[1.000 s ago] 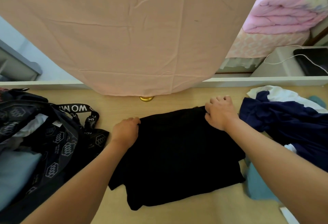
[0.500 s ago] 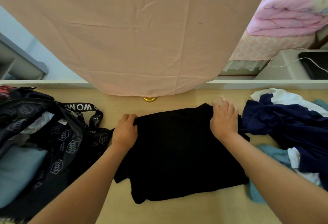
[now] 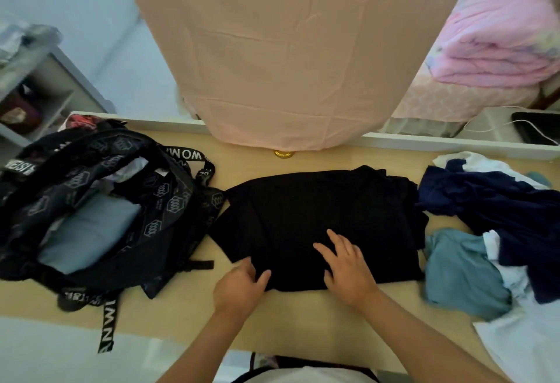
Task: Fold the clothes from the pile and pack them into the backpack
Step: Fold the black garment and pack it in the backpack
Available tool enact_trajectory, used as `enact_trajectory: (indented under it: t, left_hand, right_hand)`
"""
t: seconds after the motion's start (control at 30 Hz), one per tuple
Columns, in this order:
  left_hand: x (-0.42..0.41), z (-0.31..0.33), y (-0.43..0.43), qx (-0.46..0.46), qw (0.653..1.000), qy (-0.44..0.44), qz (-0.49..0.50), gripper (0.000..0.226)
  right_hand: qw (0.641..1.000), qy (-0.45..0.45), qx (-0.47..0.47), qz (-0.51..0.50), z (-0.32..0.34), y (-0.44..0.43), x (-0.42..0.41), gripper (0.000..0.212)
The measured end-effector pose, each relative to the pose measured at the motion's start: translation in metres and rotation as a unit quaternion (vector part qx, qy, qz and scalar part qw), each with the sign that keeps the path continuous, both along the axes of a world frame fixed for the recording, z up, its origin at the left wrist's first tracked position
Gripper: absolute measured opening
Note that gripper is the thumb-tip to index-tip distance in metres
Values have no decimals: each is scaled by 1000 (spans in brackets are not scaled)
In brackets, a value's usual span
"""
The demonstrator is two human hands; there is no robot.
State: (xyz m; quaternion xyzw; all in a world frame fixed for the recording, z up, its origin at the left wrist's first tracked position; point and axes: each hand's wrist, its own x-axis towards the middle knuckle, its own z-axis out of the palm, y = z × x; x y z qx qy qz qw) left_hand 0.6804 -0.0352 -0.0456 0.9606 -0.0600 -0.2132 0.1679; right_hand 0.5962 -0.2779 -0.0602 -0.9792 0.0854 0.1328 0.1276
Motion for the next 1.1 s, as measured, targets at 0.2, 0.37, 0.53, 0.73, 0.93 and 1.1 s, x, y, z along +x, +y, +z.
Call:
enact_trajectory:
  t: [0.2,0.37,0.53,0.73,0.93,1.1]
  left_hand:
    - [-23,7,0,-211,968,-53,123,9]
    - [-22,13,17,-251,947,-17,199,9]
    - [-44,2,27,-176,978,-89,62,10]
    - [-46,-17,14,-189,971,-73,125,20]
    - [-36,3,27,-441,819,38,364,15]
    - [-33,6,54,-344,889,36,300,30]
  right_hand:
    - [996,94,-2,-1,8,32,-22,66]
    - [986,161,47,-16,16,43,-23,73]
    - [980,191,43,-45,17,64,-25,82]
    - [980,190,39,-43,15,67,-30,82]
    - [982,185,29,-36,13,62,-35,78]
    - [983,182,8,-32,16,68,-35,76]
